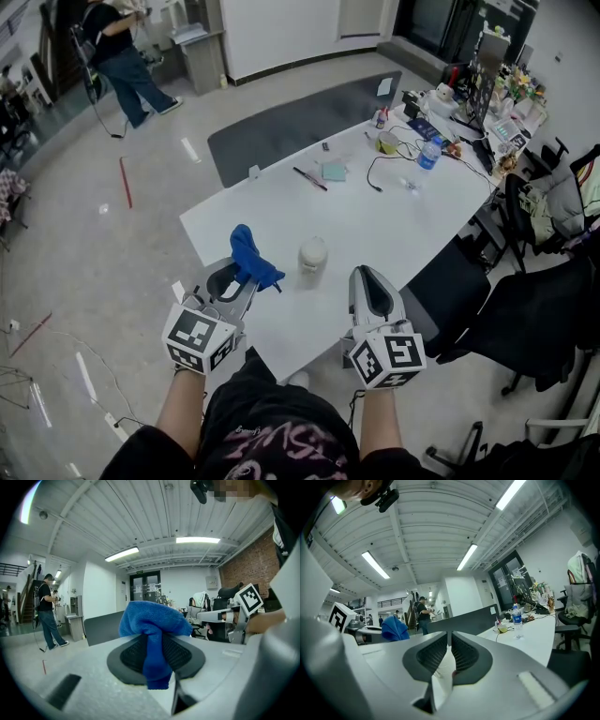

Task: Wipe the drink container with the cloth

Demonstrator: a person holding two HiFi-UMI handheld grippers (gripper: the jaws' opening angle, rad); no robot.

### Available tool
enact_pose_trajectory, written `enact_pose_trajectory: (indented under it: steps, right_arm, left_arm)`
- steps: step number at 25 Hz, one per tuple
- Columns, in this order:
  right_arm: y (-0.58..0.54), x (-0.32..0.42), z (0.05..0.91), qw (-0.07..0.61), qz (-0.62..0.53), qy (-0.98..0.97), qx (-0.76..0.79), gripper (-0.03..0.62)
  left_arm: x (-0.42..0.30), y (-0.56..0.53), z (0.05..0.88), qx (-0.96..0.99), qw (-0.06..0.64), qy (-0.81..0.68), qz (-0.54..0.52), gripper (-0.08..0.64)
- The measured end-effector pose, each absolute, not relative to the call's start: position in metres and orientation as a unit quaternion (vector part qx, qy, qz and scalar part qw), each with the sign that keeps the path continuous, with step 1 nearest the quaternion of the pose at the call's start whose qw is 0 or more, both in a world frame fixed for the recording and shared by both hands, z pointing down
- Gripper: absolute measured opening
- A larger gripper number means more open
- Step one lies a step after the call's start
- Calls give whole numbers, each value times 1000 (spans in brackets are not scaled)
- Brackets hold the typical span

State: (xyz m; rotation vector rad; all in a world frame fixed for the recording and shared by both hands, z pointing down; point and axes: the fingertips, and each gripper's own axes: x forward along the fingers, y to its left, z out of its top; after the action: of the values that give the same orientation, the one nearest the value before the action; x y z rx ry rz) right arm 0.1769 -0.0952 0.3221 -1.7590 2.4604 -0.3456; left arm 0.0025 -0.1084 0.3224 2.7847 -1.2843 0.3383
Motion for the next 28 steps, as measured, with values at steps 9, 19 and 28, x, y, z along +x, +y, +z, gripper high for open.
enact_pose_trajectory:
  steps: [9, 19, 28]
  right_arm:
    - [-114, 156, 331, 25, -120, 810, -574, 65]
    - [-131, 133, 342, 9, -129, 812, -570, 128]
    - [-150, 114, 362, -21, -143, 814, -563, 229]
  left_arm:
    - [-6, -132, 336, 908, 53, -403, 103, 92]
    - [-23, -145, 351, 909, 72, -397, 105, 92]
    - [-35, -156, 378, 909, 97, -389, 115, 92]
